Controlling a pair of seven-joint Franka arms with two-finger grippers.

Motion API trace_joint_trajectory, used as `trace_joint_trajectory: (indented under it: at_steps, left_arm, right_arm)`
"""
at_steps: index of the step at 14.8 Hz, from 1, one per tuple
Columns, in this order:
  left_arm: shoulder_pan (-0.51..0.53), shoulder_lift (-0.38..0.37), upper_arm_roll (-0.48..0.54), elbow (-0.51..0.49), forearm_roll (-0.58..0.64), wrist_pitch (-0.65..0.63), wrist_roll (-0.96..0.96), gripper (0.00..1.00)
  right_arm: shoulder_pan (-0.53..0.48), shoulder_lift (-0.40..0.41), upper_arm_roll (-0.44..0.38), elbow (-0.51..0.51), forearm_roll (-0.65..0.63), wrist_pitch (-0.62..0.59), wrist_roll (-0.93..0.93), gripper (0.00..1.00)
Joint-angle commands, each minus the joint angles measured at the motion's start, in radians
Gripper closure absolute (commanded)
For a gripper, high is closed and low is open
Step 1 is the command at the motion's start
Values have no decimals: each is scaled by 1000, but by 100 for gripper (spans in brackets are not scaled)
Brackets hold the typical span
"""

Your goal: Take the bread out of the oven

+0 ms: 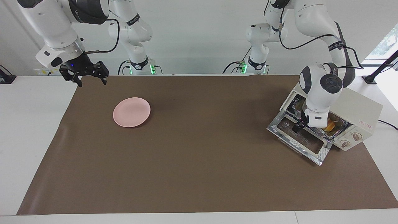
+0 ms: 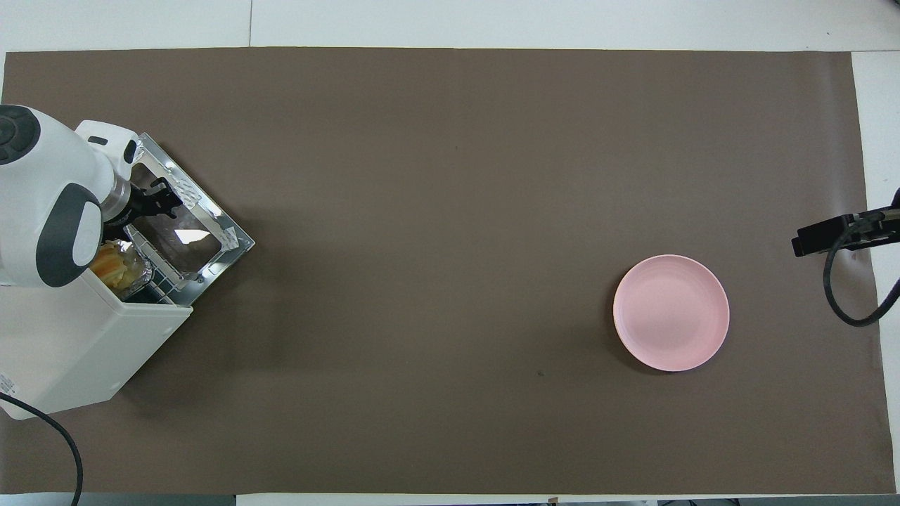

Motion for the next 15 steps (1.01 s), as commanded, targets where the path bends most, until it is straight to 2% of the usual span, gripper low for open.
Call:
trace_joint_trajectory:
  at_steps: [1, 5, 9, 13, 15]
  left_arm:
    - [5, -49, -7, -59, 26, 30, -4, 100]
    - [-77, -17, -7, 34, 27, -22, 7, 100]
    - [-211, 51, -13, 236, 18, -149, 10, 100]
    - [-387, 123, -15, 395, -19, -166, 19, 100]
    - [-464, 187, -21, 503, -37, -177, 39, 100]
  right_arm:
    - [-15, -15, 8, -12, 17, -1, 12, 0]
    - [-13, -15, 8, -13, 17, -1, 12, 0]
    - [-15, -15, 8, -13, 17, -1, 12, 0]
    - [-18, -15, 6, -13, 17, -1, 12, 0]
    - [-18, -15, 6, -13, 17, -1, 10, 0]
